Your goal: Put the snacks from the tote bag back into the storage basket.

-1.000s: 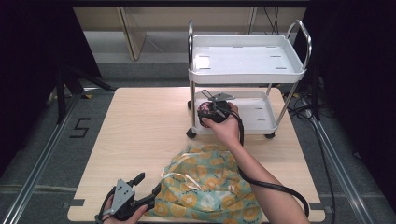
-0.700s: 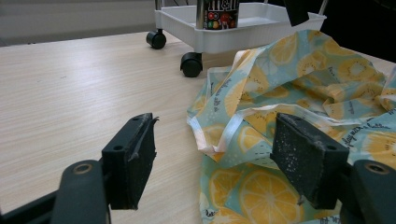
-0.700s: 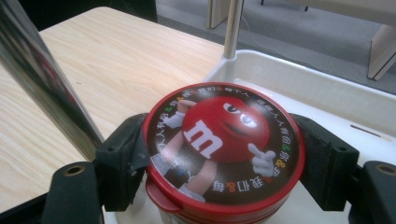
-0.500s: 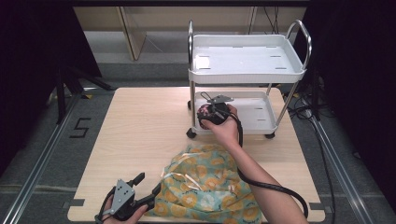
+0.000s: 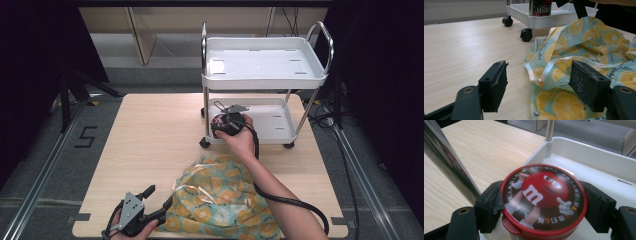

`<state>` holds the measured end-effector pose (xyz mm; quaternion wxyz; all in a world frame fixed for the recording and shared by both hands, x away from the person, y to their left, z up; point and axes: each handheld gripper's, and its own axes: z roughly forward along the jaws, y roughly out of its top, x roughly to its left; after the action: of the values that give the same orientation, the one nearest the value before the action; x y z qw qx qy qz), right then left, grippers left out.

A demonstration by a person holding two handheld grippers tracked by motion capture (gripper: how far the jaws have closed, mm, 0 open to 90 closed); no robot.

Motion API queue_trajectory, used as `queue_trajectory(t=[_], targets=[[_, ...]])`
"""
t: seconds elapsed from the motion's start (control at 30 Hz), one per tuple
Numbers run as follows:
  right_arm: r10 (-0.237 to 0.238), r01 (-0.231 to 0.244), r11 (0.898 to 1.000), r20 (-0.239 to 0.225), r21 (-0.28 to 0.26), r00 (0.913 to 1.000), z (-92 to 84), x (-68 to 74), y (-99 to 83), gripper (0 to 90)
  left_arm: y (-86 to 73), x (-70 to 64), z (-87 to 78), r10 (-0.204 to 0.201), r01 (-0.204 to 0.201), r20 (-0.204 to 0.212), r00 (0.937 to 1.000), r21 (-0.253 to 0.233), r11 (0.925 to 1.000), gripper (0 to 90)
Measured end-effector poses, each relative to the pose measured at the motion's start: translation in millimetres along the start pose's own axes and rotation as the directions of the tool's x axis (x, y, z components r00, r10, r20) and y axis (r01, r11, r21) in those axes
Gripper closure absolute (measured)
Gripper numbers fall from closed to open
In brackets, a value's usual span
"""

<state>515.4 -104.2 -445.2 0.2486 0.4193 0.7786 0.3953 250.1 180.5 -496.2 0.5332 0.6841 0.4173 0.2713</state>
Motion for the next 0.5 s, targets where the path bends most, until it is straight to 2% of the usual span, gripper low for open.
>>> queue_trajectory(t=[0.07,0.1,0.2,0.3,0.5], targets=[[0.02,-0.02,1.0,0.006,0.01,0.9998,-0.5,-0.1,-0.4,26.7,0.0,0.5,-0.3,0.006,-0.006,-0.001,1.0,0.006,1.0,29.6],[0.064,-0.065,0.998,0.025,0.028,0.9977,-1.9,1.6,-0.8,26.7,0.1,0.5,-0.2,0.006,-0.006,-0.001,1.0,0.007,1.0,29.6],[0.044,-0.044,0.999,0.017,0.023,0.9989,-1.2,1.0,-1.5,26.7,0.1,0.4,0.0,0.008,-0.008,-0.002,1.0,0.01,0.9999,29.6],[0.054,-0.054,0.998,0.024,0.02,0.9983,-0.7,0.9,-2.4,26.6,0.1,0.2,-0.3,0.006,-0.006,0.0,1.0,0.006,1.0,29.6],[0.045,-0.046,0.998,0.031,0.03,0.9985,-0.2,1.9,-1.4,26.6,0.2,0.7,-0.4,0.006,-0.006,0.0,1.0,0.006,1.0,29.6]])
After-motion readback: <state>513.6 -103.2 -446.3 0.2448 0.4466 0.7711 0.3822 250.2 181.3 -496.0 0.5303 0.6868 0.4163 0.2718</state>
